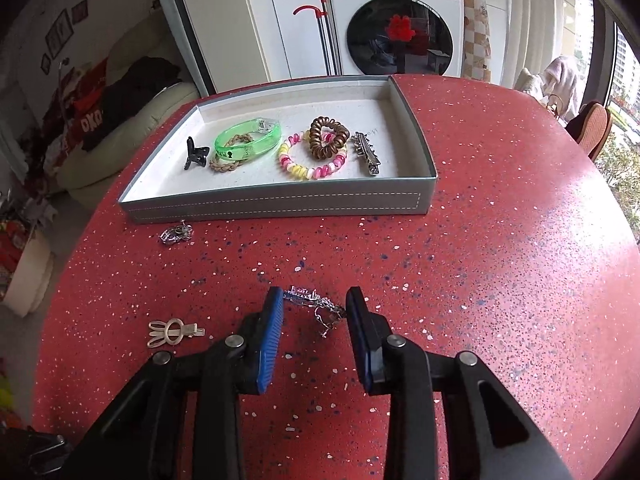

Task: Organize jewelry
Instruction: 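Grasp the silver charm with the right tool while the left grasps the yellow hair tie, then carry the silver charm and yellow hair tie into the tray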

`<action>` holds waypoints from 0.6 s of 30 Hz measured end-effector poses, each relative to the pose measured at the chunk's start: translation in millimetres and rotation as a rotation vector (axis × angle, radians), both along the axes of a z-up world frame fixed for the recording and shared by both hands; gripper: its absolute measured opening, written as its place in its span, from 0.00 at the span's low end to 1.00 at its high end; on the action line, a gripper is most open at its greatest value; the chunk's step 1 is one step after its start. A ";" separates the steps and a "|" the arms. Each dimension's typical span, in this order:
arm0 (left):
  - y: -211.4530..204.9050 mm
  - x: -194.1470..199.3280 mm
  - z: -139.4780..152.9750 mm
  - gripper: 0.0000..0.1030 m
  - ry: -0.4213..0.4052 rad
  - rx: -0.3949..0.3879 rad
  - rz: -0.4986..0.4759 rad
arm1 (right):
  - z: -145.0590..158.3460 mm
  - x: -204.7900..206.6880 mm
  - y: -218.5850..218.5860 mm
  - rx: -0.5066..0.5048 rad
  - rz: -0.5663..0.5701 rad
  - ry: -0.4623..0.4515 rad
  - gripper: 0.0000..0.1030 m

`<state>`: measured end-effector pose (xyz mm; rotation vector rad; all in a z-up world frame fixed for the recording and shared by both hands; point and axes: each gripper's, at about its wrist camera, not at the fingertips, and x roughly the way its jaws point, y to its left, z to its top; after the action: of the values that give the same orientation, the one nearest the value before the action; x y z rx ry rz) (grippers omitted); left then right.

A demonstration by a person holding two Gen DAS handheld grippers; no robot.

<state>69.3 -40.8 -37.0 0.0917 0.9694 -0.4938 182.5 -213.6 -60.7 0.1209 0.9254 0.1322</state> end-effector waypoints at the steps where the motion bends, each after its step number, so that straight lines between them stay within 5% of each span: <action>1: 2.7 1.7 -0.1 0.24 0.004 -0.004 0.008 | 0.6 -2.1 -1.7 0.011 -0.004 0.001 0.34; 18: 27.3 27.6 19.5 0.24 -0.029 -0.040 0.074 | 9.3 -31.9 -10.4 0.127 -0.022 0.006 0.34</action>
<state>97.0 -13.5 -17.5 0.0271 0.9307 -0.4424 150.6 -224.0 -51.5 0.2490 0.9217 0.1703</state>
